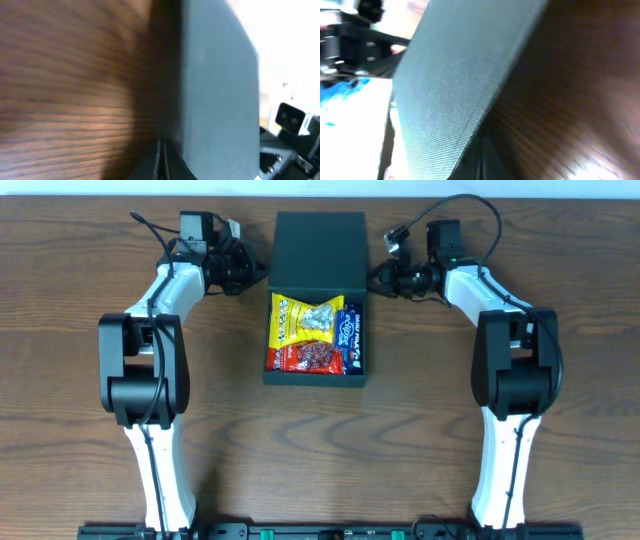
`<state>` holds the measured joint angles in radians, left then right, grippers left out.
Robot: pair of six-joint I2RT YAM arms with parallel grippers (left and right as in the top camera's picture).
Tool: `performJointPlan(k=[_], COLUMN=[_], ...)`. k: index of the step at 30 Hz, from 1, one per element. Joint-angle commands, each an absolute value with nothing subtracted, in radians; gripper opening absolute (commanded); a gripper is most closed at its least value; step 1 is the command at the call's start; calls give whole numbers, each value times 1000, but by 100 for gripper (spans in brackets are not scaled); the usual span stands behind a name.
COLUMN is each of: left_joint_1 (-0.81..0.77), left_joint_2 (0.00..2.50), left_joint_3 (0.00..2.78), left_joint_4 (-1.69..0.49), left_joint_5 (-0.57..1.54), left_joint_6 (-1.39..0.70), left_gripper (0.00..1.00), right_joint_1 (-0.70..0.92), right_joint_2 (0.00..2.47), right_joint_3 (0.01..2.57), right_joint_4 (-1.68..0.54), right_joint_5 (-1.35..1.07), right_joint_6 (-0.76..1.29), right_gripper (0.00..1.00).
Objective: Pack container
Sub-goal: 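Push the box lid closed with both grippers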
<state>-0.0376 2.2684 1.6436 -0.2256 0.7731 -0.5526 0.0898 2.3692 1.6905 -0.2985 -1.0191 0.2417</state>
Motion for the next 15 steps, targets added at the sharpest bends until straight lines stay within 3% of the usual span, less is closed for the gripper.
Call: performJointPlan(k=[1,8,15], left_joint_1=[-46,-38,-36], left_joint_2=[2281,2268,2143], left_joint_3=[1654,1667,1680], left_joint_4=[-203,-201,-285], left_joint_5=[905,1000,1004], left_joint_6=[-523,-492,-378], left_gripper=[6,6,6], right_joint_1=[83,68,69], right_joint_2=[2373,2345,2222], right_joint_3=[1694,1698,1698], right_joint_4=[-213,-161,-224], right_joint_5=[-1268,-1403,-1336], right_joint_6=[209,210,214], right_gripper=[1,1,2])
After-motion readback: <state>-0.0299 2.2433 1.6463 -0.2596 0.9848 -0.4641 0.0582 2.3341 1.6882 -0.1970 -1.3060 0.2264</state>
